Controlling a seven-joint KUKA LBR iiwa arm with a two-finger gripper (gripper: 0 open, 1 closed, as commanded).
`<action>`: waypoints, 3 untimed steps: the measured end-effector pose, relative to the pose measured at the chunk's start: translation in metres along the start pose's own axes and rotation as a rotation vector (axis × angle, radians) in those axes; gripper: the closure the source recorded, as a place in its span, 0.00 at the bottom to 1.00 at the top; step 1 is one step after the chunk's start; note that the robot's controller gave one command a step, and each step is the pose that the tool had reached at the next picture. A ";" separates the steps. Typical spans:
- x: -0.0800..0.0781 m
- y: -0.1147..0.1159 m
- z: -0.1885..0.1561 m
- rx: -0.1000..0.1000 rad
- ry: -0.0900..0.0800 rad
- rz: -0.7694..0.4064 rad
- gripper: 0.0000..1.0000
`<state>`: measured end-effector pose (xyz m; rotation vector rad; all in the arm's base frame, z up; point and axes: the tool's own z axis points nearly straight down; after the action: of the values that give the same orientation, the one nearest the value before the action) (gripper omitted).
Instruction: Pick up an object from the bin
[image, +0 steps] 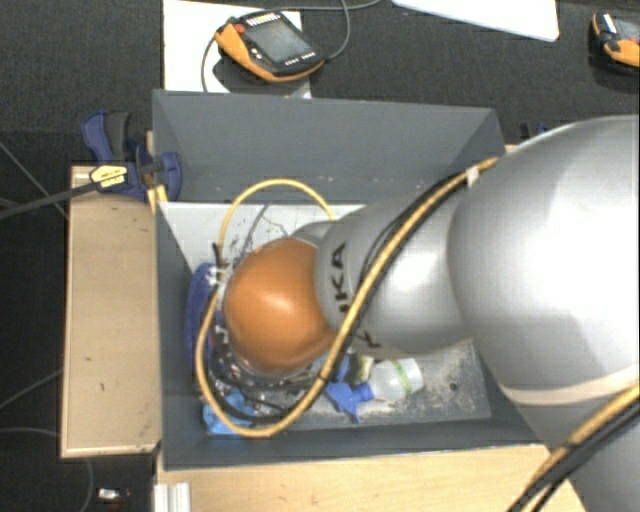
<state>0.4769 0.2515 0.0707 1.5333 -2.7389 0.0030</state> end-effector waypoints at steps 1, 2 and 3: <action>-0.007 -0.010 0.000 0.001 -0.008 -0.309 1.00; -0.007 -0.010 0.000 0.000 -0.008 -0.308 1.00; -0.007 -0.010 -0.017 0.000 -0.011 -0.303 1.00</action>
Offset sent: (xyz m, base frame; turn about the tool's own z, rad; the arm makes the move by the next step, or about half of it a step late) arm 0.0000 0.0000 0.0000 0.0000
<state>0.4893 0.2523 0.0881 1.9348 -2.4830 -0.0057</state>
